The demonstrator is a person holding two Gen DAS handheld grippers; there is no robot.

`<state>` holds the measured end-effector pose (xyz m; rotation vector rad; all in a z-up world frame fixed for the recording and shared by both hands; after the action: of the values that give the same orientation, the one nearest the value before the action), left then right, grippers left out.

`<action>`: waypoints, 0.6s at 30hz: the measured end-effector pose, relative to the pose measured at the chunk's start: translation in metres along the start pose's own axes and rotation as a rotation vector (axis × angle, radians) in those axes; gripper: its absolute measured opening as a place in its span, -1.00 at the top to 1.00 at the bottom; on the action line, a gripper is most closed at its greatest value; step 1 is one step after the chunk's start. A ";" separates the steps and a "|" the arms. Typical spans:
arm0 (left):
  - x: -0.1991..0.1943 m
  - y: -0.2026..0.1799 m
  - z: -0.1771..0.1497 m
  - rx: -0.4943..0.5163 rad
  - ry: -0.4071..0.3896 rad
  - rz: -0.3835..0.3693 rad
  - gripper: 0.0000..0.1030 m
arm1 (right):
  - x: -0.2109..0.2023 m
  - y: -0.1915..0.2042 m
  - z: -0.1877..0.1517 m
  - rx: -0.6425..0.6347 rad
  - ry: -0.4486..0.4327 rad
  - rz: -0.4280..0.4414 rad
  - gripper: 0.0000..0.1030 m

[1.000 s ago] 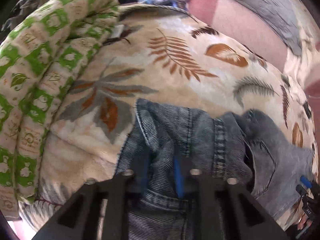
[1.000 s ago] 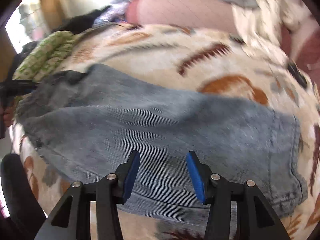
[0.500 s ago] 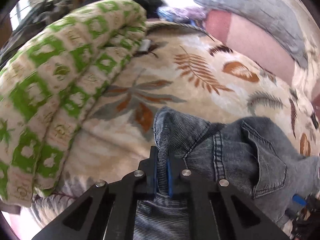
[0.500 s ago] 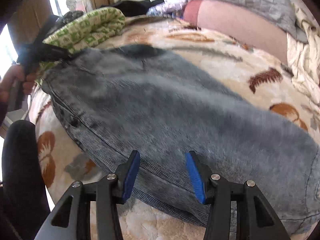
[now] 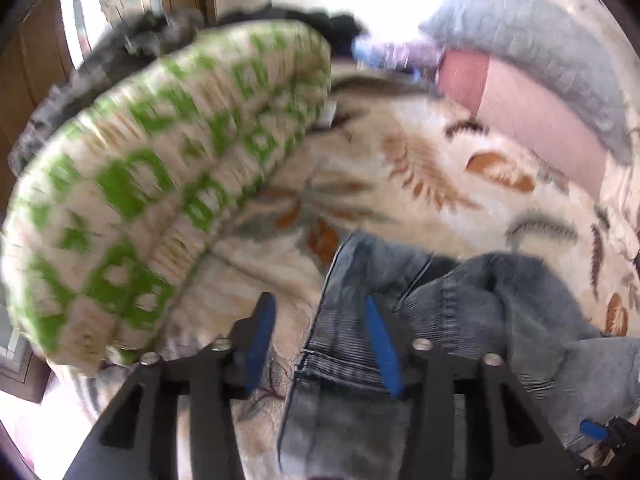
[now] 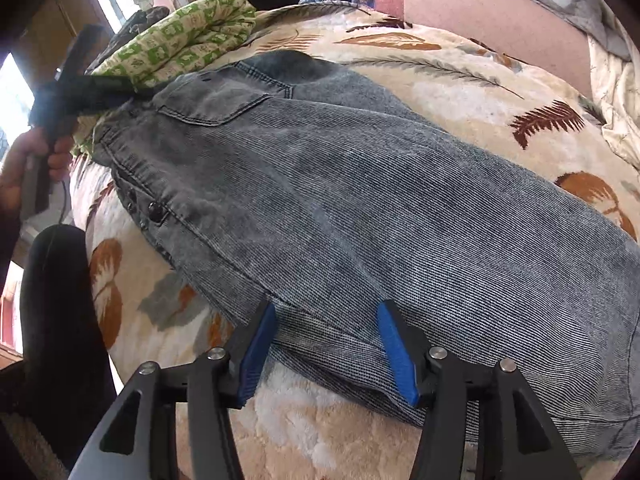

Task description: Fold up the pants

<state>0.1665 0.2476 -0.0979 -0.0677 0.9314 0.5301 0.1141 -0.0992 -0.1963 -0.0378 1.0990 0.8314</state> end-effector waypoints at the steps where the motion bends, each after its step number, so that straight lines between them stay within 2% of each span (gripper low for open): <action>1: -0.010 -0.002 0.001 0.006 -0.023 -0.011 -0.17 | -0.002 0.000 0.000 -0.002 0.006 0.012 -0.19; 3: -0.032 -0.013 -0.001 0.039 -0.069 -0.056 -0.25 | -0.014 -0.003 0.001 -0.004 -0.011 0.004 -0.19; 6: -0.054 -0.042 -0.015 0.128 -0.105 -0.138 -0.26 | -0.052 -0.031 0.007 0.052 -0.124 -0.100 -0.19; 9: -0.065 -0.078 -0.040 0.229 -0.097 -0.215 -0.26 | -0.115 -0.088 0.002 0.235 -0.292 -0.159 -0.19; 12: -0.069 -0.108 -0.065 0.330 -0.084 -0.269 -0.26 | -0.176 -0.149 -0.026 0.455 -0.442 -0.241 -0.19; 13: -0.068 -0.116 -0.073 0.365 -0.081 -0.266 -0.26 | -0.189 -0.163 -0.037 0.510 -0.472 -0.252 -0.19; 16: -0.060 -0.127 -0.084 0.404 -0.046 -0.279 -0.26 | -0.208 -0.192 -0.068 0.634 -0.512 -0.239 -0.19; 18: -0.053 -0.132 -0.092 0.418 0.007 -0.300 -0.26 | -0.206 -0.200 -0.081 0.668 -0.491 -0.221 -0.19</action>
<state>0.1338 0.0855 -0.1349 0.1660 1.0012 0.0518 0.1346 -0.3919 -0.1440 0.5671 0.8358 0.2218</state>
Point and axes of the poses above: each gripper's, at about its wrist camera, not at the fingertips, and x roughly the way its jaws point, y to its left, z to its top, the point moved 5 cm from there along x, roughly the way its jaws point, and after that the axes turned 14 degrees about z, right-handed, at the moved point
